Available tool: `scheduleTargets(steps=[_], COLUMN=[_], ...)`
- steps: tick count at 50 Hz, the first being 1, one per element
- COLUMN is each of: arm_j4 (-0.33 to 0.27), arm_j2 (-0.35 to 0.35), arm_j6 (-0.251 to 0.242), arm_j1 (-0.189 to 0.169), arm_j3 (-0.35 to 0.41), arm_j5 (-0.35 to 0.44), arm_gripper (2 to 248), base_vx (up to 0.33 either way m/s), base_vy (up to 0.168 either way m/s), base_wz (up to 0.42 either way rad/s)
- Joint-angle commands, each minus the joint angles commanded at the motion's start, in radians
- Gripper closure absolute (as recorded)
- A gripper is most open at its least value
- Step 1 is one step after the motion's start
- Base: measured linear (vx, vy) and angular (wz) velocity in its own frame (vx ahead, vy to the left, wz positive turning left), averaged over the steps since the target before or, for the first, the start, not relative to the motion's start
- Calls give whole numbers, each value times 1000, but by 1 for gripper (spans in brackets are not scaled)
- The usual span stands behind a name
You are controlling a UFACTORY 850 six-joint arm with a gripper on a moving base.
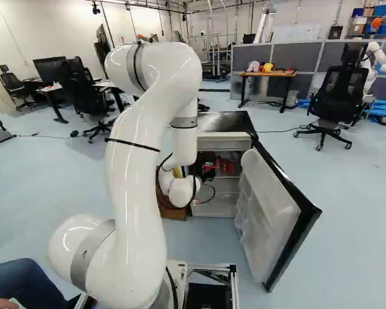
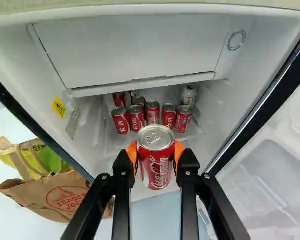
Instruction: Grab a drink from the fridge
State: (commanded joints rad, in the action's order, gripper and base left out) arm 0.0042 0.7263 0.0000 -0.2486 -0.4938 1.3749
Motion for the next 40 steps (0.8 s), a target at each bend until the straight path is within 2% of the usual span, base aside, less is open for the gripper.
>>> scheduleTargets(steps=[21, 40], arm_j4=[0, 0], arm_j2=[-123, -197], arm_j6=[0, 0], arm_j1=[-7, -8], arm_j3=[117, 152], arm_j5=[0, 0], arm_gripper=[157, 157], base_vx=[0, 0], base_vy=[0, 0], base_wz=[0, 0])
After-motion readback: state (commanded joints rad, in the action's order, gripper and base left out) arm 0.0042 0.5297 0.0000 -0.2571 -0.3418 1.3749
